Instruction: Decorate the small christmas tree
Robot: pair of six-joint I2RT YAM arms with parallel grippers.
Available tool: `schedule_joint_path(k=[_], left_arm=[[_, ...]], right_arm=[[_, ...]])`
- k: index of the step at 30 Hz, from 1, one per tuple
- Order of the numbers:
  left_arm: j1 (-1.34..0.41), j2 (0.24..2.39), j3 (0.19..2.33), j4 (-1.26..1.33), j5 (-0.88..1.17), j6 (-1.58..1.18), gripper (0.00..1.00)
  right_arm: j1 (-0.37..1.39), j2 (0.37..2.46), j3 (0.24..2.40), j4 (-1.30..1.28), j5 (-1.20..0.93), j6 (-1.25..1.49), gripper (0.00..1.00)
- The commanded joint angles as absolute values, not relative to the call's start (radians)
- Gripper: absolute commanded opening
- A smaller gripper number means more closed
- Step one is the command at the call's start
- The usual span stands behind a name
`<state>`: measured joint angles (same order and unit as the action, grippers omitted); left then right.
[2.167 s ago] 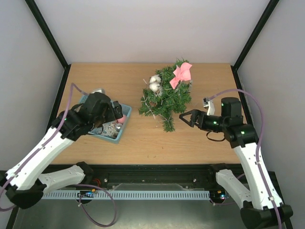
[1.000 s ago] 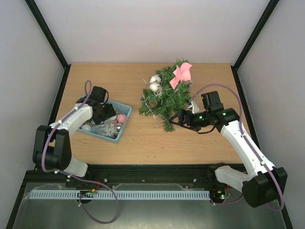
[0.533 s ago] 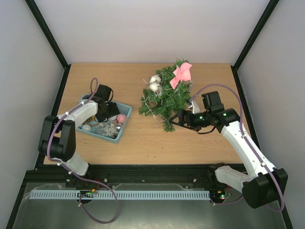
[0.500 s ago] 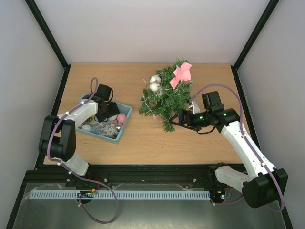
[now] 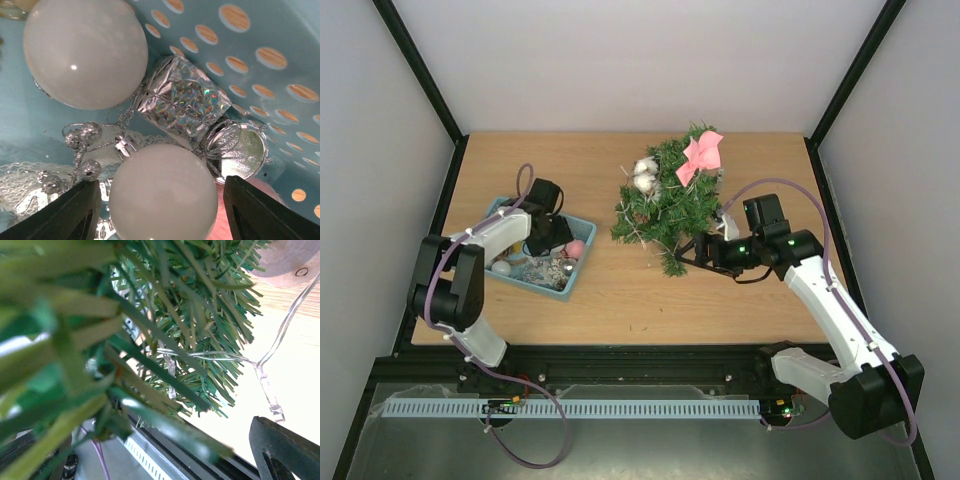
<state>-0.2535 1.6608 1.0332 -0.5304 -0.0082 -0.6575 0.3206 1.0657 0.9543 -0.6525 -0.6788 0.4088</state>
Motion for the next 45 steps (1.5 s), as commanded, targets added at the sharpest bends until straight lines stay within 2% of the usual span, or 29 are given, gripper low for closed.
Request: schedule_joint_path(k=[1, 6, 11, 23, 37, 45], left_arm=[[-0.260, 1.677, 1.056, -0.531, -0.025, -0.651, 0.69], [-0.267, 1.666, 1.051, -0.533, -0.028, -0.651, 0.63], [-0.266, 1.657, 1.050, -0.537, -0.030, -0.649, 0.51], [-0.266, 1.532, 1.084, -0.640, -0.034, -0.631, 0.49], [-0.264, 1.155, 1.149, -0.803, 0.218, -0.647, 0.47], [-0.251, 0.981, 1.102, -0.652, 0.584, -0.746, 0.47]], right_arm=[[0.325, 1.046, 0.939, -0.664, -0.681, 0.399, 0.99], [0.324, 1.038, 0.934, -0.664, -0.678, 0.397, 0.98], [0.325, 1.027, 0.925, -0.663, -0.678, 0.397, 0.99], [0.325, 1.015, 0.935, -0.669, -0.677, 0.398, 0.99], [0.325, 0.978, 0.952, -0.654, -0.710, 0.422, 0.98], [0.324, 0.943, 0.955, -0.635, -0.790, 0.453, 0.98]])
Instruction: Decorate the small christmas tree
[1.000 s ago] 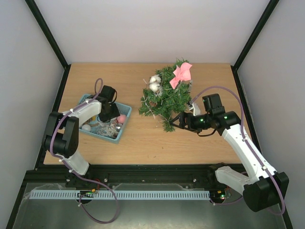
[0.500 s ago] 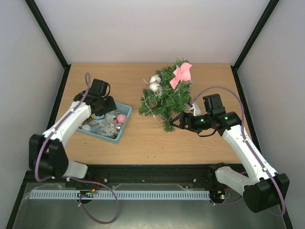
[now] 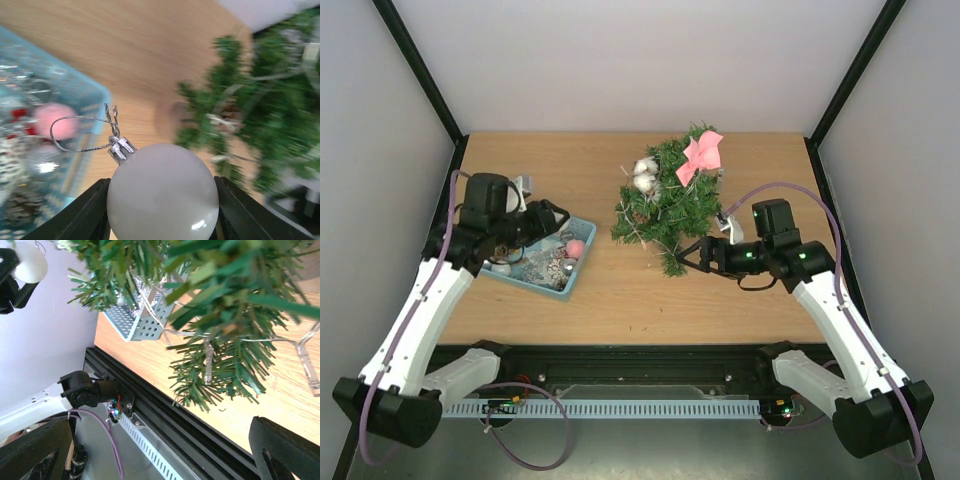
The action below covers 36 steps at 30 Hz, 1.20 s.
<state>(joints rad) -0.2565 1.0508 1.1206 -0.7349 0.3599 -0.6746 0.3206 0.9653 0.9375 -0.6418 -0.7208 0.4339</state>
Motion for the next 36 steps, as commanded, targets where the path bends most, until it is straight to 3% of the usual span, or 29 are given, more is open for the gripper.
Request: schedule_joint_path(k=[1, 6, 15, 24, 27, 30, 32, 36], left_arm=[[-0.251, 0.953, 1.072, -0.614, 0.632, -0.774, 0.47], [-0.251, 0.825, 0.963, -0.442, 0.838, -0.945, 0.48], [-0.252, 0.641, 0.810, -0.227, 0.982, -1.209, 0.50], [-0.252, 0.556, 0.735, 0.304, 1.027, -1.579, 0.52], [-0.252, 0.604, 0.824, 0.182, 1.002, -1.447, 0.52], [-0.254, 0.701, 1.046, -0.253, 0.885, -1.075, 0.51], [-0.254, 0.750, 1.196, -0.429, 0.698, -0.873, 0.50], [-0.255, 0.741, 1.193, -0.400, 0.428, -0.729, 0.49]], right_arm=[[0.325, 0.934, 0.953, -0.626, -0.797, 0.462, 0.98], [0.324, 0.894, 0.915, -0.577, -0.845, 0.498, 0.99], [0.325, 0.851, 0.872, -0.457, -0.954, 0.578, 0.99], [0.325, 0.857, 0.859, -0.399, -1.004, 0.589, 0.99], [0.325, 0.859, 0.852, -0.393, -1.005, 0.585, 0.99], [0.325, 0.862, 0.849, -0.389, -1.003, 0.587, 0.99], [0.325, 0.872, 0.854, -0.395, -1.001, 0.585, 0.99], [0.325, 0.898, 0.866, -0.396, -1.002, 0.590, 0.99]])
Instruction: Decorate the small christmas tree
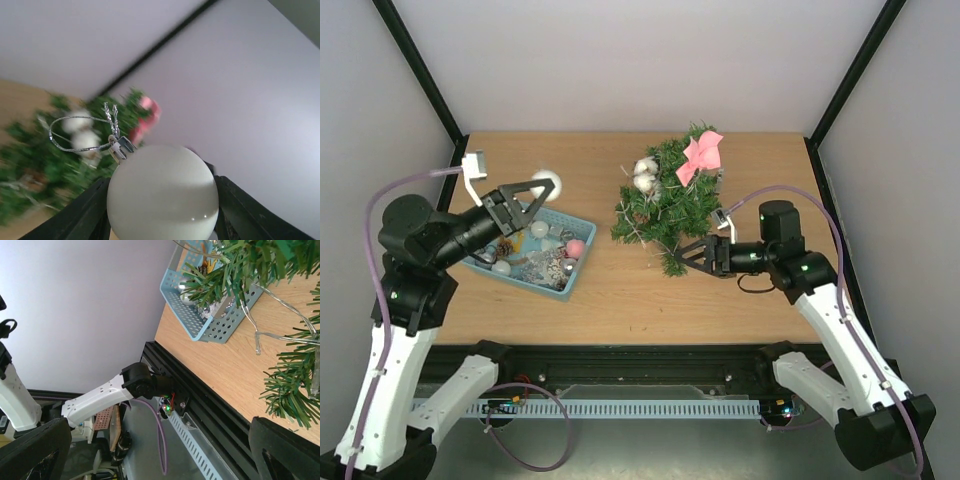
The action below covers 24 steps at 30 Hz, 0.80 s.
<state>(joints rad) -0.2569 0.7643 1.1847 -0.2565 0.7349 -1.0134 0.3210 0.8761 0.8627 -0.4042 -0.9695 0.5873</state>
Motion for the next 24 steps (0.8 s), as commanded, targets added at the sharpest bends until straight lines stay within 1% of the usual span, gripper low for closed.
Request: schedule_joint_path(k=[1, 4, 7, 10, 14, 19, 22, 24], left_arm=[[-0.257, 0.724, 1.164, -0.367, 0.377, -0.696, 0.49], [-0.257, 0.667, 1.064, -0.267, 0.269, -0.614, 0.49], [-0.259, 0.647, 1.006, -0.226, 0.191, -0.522, 0.47], [-0.273, 0.608, 0.918, -0.135, 0.166, -0.469, 0.47], [-0.298, 0.623, 0.916, -0.106, 0.258, -0.412, 0.49], [-0.355, 0.639, 1.021, -0.195, 0.348, -0.358, 0.51], [-0.359, 0.665, 1.116, -0.229, 0.493, -0.365, 0.52], [-0.359, 0.685, 1.163, -0.234, 0.571, -0.381, 0.52]], right_arm=[[0.326, 0.906, 0.871, -0.398, -0.998, 0.587, 0.99], [0.330, 0.936, 0.899, -0.411, -0.987, 0.574, 0.99], [0.333, 0.972, 0.937, -0.428, -0.986, 0.560, 0.98], [0.339, 0.996, 0.972, -0.438, -0.991, 0.557, 0.98], [0.340, 1.015, 1.011, -0.432, -1.007, 0.566, 0.98], [0.341, 1.017, 1.025, -0.317, -1.054, 0.660, 0.98], [0.341, 1.020, 1.028, -0.236, -1.100, 0.726, 0.99], [0.341, 1.026, 1.036, -0.226, -1.118, 0.729, 0.99]])
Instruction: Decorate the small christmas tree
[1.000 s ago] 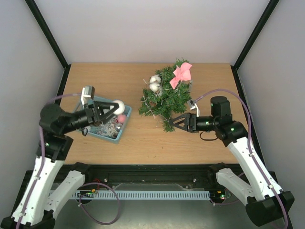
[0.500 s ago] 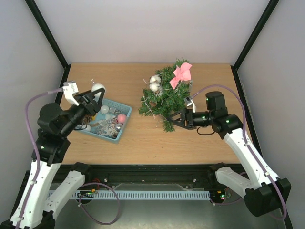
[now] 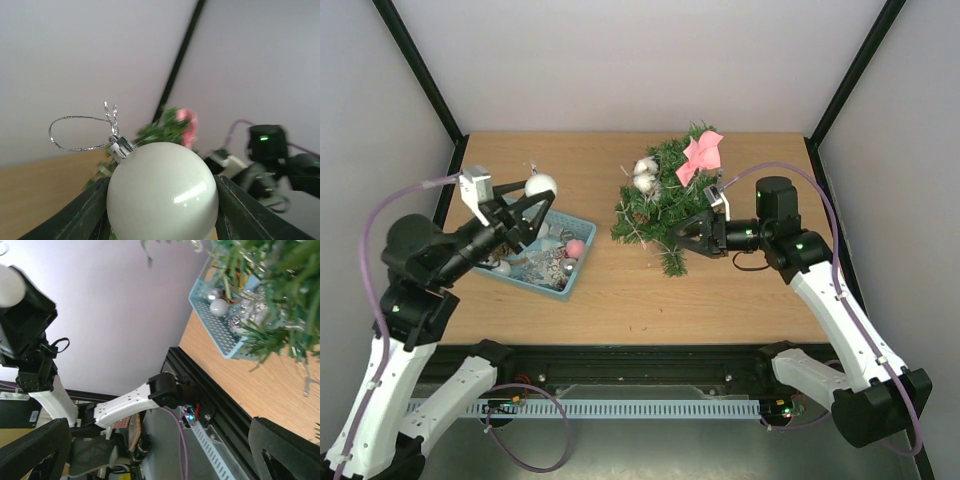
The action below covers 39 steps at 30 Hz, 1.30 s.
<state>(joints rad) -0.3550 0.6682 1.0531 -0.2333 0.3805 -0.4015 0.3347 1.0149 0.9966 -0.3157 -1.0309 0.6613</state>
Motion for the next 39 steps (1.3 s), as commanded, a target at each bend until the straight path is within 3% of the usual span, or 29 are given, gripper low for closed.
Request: schedule_joint_path(k=[1, 9, 15, 18, 24, 28, 34, 39], left_arm=[[-0.360, 0.690, 1.182, -0.233, 0.599, -0.383, 0.52], [-0.359, 0.759, 1.285, -0.321, 0.760, -0.339, 0.53], [-0.360, 0.788, 1.319, -0.480, 0.697, -0.241, 0.52], [-0.360, 0.817, 1.334, -0.577, 0.645, -0.192, 0.51], [-0.363, 0.784, 1.319, -0.670, 0.603, -0.129, 0.51], [-0.371, 0.772, 1.331, -0.697, 0.609, -0.125, 0.51], [-0.393, 0.764, 1.306, -0.685, 0.684, -0.144, 0.51], [-0.455, 0.810, 1.311, -0.702, 0.657, -0.134, 0.51]], right_arm=[[0.341, 1.029, 1.039, -0.226, -1.122, 0.723, 0.99], [0.356, 1.086, 1.175, -0.203, -1.137, 0.742, 0.98], [0.359, 1.142, 1.300, -0.073, -1.096, 0.877, 0.93], [0.381, 1.226, 1.460, -0.267, -1.034, 0.766, 0.86], [0.594, 1.531, 2.021, -0.888, -0.698, 0.397, 0.74], [0.650, 1.615, 2.187, -0.951, -0.595, 0.393, 0.59], [0.844, 1.695, 2.298, -1.010, -0.357, 0.324, 0.54], [0.885, 1.689, 2.318, -0.989, -0.275, 0.305, 0.44]])
